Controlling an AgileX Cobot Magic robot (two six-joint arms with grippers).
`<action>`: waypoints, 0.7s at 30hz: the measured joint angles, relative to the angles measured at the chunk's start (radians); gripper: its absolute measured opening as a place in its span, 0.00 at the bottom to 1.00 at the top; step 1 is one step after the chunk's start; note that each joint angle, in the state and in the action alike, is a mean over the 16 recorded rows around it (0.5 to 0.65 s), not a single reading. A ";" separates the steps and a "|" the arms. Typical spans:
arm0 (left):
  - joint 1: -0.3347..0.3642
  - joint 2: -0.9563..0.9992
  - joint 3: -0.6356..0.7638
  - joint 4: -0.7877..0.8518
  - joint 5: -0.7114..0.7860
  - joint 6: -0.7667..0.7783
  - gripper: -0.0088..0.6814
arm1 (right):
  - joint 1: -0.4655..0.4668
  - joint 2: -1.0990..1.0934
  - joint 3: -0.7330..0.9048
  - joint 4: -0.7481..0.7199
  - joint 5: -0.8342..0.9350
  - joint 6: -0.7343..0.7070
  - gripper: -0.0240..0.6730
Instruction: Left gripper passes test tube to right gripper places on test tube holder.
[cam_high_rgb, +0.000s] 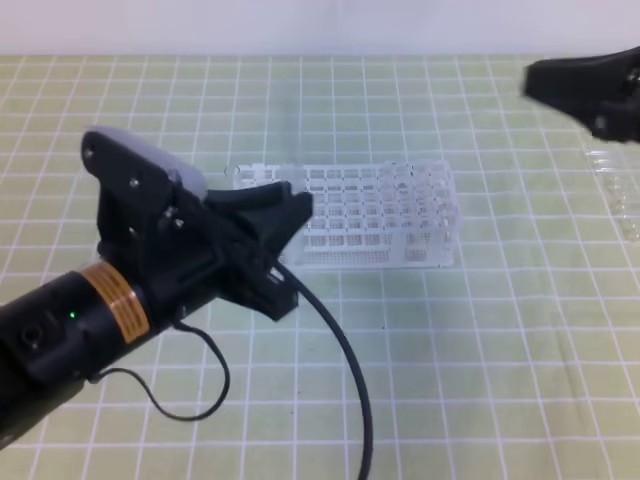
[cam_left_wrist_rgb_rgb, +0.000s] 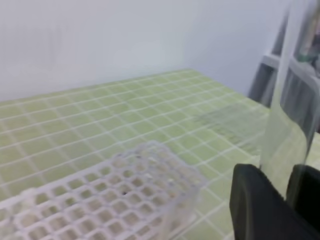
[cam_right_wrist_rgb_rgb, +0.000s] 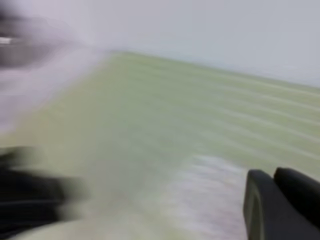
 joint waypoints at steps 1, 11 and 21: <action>0.000 0.000 0.000 0.024 -0.009 -0.021 0.10 | -0.019 0.010 -0.001 0.009 0.046 -0.013 0.08; 0.000 -0.002 0.000 0.276 -0.093 -0.226 0.06 | -0.023 0.070 -0.008 0.044 0.346 -0.117 0.10; 0.000 -0.002 0.000 0.420 -0.119 -0.330 0.06 | 0.067 0.071 -0.008 0.054 0.350 -0.068 0.14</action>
